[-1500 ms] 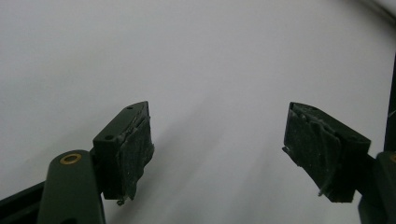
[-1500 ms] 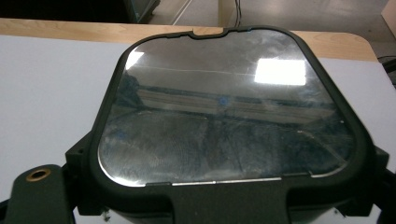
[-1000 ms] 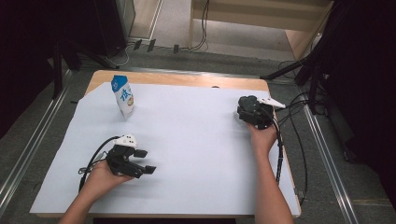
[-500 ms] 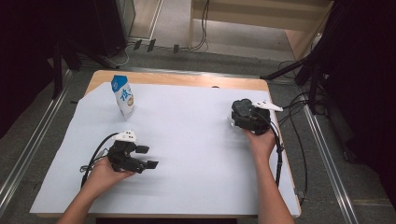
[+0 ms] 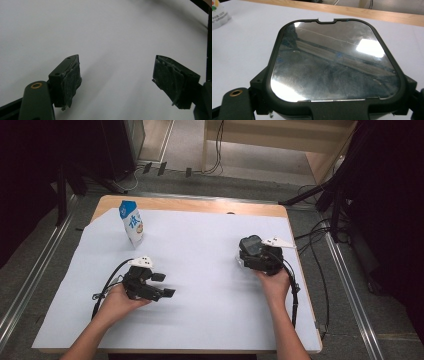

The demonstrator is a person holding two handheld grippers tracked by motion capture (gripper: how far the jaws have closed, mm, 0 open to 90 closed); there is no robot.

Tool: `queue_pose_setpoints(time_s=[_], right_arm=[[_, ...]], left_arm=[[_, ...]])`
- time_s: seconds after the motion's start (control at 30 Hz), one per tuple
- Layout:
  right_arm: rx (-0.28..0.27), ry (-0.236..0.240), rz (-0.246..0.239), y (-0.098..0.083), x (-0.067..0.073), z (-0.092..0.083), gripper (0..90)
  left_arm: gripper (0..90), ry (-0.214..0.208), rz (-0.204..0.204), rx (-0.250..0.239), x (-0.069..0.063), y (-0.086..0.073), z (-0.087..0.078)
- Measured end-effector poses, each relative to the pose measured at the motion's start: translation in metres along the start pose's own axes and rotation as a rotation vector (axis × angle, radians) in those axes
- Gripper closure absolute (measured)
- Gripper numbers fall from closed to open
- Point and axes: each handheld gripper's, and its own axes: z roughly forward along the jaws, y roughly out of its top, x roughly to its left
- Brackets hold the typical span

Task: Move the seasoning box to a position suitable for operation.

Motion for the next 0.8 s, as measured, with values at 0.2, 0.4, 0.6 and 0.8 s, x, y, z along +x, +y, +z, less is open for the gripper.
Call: queue_pose_setpoints(time_s=[0.2,0.4,0.6,0.8], right_arm=[[0.005,0.029,-0.024,-0.004,0.016,-0.003,16.2],[0.014,0.059,-0.047,-0.006,0.032,-0.003,16.1],[0.029,0.093,-0.074,-0.008,0.046,0.002,16.1],[0.041,0.123,-0.100,-0.008,0.060,0.007,16.1]], left_arm=[[23.6,0.002,0.019,0.028,-0.001,0.004,0.006],[24.8,0.007,0.046,0.033,-0.001,0.006,0.008],[25.4,0.005,0.028,0.028,0.002,0.007,0.007],[25.5,-0.012,0.019,0.031,0.004,0.008,0.007]])
